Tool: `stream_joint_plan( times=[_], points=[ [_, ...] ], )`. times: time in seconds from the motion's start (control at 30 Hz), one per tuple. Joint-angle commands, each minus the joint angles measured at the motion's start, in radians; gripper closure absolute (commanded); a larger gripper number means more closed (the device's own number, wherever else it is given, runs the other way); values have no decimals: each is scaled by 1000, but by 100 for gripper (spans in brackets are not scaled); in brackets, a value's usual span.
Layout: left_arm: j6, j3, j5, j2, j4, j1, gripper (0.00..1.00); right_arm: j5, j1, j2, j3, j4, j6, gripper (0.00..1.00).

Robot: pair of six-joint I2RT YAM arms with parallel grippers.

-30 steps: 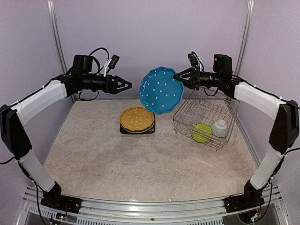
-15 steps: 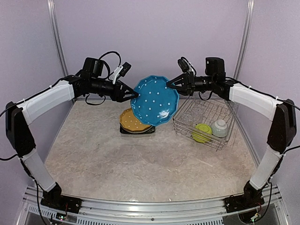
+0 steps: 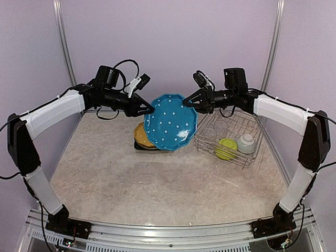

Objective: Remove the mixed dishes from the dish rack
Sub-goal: Pass from the right arm to the left, then place the plate on the plate.

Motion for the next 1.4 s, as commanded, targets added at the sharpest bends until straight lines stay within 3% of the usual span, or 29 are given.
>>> stream_joint_plan(
  times=[0.0,0.23,0.4,0.53,0.63,0.73,0.77,0.87,1.13,1.37],
  points=[
    [40,35,-45,29,-45,-24,75,-58,12,-6,30,48,-10,100],
    [37,43,-62,40,-54,-30,100,-57,12,3,46,17,-31,100],
    [-16,46,-79,41,-41,-21,100,-48,10,8,47,-1,-39,100],
    [-146,47,-58,40,-16,16,100,-8,-14,10,47,-5,-33,69],
    [-245,42,-66,38,-1,45,100,61,-43,1,44,-36,-37,30],
    [-327,21,-45,35,31,77,100,122,-78,-21,19,-40,-37,7],
    [-357,16,-39,36,36,86,100,149,-92,-31,9,-45,-36,3],
    [-439,15,-53,47,36,114,100,222,-133,-58,-7,-60,-42,1],
    [-668,93,-253,139,-80,186,100,321,-191,-118,-45,-88,-69,1],
    [-736,87,-289,199,-84,202,100,323,-200,-142,-104,-50,-43,1]
  ],
)
